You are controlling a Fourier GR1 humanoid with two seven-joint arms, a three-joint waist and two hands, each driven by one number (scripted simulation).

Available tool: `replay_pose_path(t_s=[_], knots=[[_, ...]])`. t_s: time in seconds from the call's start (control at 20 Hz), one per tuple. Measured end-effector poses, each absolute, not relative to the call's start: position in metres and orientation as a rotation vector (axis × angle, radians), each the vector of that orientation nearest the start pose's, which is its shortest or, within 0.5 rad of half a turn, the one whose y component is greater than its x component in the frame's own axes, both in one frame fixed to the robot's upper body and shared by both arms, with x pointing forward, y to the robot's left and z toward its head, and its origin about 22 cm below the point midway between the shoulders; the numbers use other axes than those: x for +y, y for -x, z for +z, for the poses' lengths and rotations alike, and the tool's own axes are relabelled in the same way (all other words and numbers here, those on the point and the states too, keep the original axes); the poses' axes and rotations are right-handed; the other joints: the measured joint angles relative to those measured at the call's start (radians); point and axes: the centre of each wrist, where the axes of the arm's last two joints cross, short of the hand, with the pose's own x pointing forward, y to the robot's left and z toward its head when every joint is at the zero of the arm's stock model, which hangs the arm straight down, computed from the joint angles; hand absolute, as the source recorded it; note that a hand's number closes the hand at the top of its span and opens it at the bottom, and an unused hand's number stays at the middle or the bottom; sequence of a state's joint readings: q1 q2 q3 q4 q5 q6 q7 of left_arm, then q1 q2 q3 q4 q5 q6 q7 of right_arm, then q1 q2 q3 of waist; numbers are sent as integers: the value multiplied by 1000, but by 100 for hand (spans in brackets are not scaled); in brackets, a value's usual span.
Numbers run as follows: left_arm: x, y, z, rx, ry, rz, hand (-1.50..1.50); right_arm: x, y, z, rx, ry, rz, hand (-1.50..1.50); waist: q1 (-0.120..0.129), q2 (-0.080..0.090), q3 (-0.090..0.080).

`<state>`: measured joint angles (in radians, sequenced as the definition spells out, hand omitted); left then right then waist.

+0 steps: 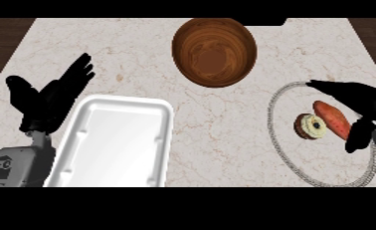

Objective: Pick the sweet potato from the placemat and place it in the bowl

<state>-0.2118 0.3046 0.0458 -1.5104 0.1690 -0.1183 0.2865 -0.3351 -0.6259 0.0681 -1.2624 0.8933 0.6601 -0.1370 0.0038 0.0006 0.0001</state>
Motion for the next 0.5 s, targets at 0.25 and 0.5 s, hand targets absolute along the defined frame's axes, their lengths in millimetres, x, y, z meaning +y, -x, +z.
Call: replay_pose_path(t_s=[0.25, 0.5], knots=[[297, -291, 61, -1429, -34, -212, 0, -359, -325, 65, -838, 596, 1495, -150, 1, 1, 0], [299, -297, 60, -1423, -35, -214, 0, -366, -330, 47, -829, 593, 1489, -150, 1, 1, 0]])
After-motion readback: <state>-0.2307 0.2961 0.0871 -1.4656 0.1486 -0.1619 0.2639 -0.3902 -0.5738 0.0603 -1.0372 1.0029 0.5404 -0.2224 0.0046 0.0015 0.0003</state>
